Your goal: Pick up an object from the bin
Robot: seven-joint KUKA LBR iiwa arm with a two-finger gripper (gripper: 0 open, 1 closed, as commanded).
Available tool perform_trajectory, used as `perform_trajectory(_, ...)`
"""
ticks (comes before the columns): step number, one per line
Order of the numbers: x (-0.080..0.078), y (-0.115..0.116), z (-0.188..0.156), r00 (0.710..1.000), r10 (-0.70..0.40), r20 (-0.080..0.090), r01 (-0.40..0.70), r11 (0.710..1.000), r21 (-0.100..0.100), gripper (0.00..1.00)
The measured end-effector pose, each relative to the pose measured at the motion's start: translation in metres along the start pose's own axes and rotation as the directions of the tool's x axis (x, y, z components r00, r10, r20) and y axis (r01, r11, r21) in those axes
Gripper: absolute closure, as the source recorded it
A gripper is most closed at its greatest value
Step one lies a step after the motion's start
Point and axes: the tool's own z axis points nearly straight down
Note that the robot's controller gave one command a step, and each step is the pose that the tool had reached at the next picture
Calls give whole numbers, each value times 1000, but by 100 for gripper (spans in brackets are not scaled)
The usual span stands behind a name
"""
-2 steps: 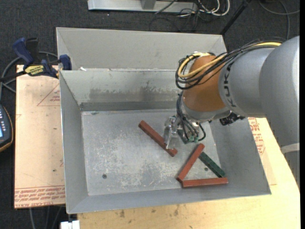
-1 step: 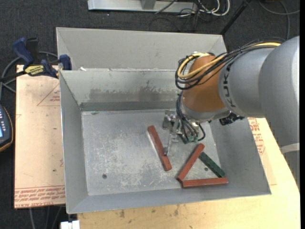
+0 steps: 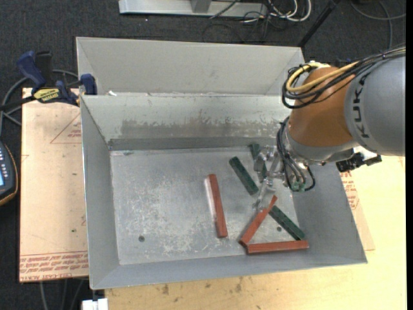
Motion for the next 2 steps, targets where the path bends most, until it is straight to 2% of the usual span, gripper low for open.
perform_trajectory(1,-18,63,66,1000,24,-7,-24,1000,-3,0)
perform_trajectory(2,-16,-41,52,1000,1,-3,-1,1000,2,0)
